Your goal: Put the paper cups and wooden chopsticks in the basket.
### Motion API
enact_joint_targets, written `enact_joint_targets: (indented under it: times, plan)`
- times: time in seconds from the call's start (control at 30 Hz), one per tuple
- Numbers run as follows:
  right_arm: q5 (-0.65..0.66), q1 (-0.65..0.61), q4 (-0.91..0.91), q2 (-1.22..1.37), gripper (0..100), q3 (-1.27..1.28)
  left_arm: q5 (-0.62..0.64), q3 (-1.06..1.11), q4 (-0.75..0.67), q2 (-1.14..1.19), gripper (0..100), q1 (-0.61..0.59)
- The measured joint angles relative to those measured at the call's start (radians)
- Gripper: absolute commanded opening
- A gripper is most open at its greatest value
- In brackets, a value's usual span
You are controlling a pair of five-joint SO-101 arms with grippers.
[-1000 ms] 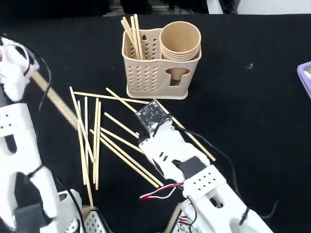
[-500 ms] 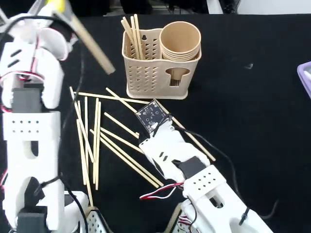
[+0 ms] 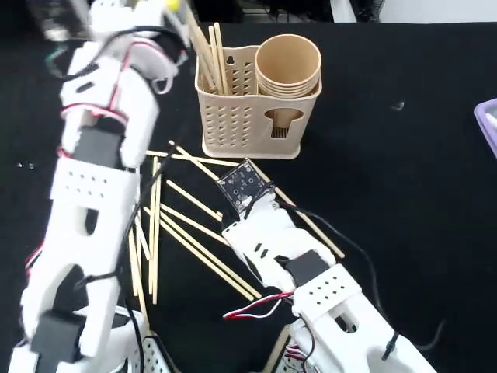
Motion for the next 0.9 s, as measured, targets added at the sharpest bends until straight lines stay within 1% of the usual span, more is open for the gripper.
enact_joint_targets:
  times: [0.13, 0.3, 0.7, 0.77, 0.9]
  plan:
    - [0.0, 0.0, 0.0, 0.0, 13.4, 0.0, -0.135, 0.0, -0.081, 0.06, 3, 0.034]
    - [0.0, 0.0, 0.0, 0.0, 13.4, 0.0, -0.189, 0.0, -0.169, 0.11, 3, 0.048]
    - [0.0, 0.0, 0.0, 0.0, 13.4, 0.0, -0.19, 0.049, -0.176, 0.147, 3, 0.051]
    - [0.0, 0.0, 0.0, 0.0, 13.4, 0.0, -0.163, 0.049, -0.176, 0.147, 3, 0.051]
    - [0.003, 0.0, 0.0, 0.0, 13.4, 0.0, -0.094, 0.049, -0.164, 0.147, 11, 0.051]
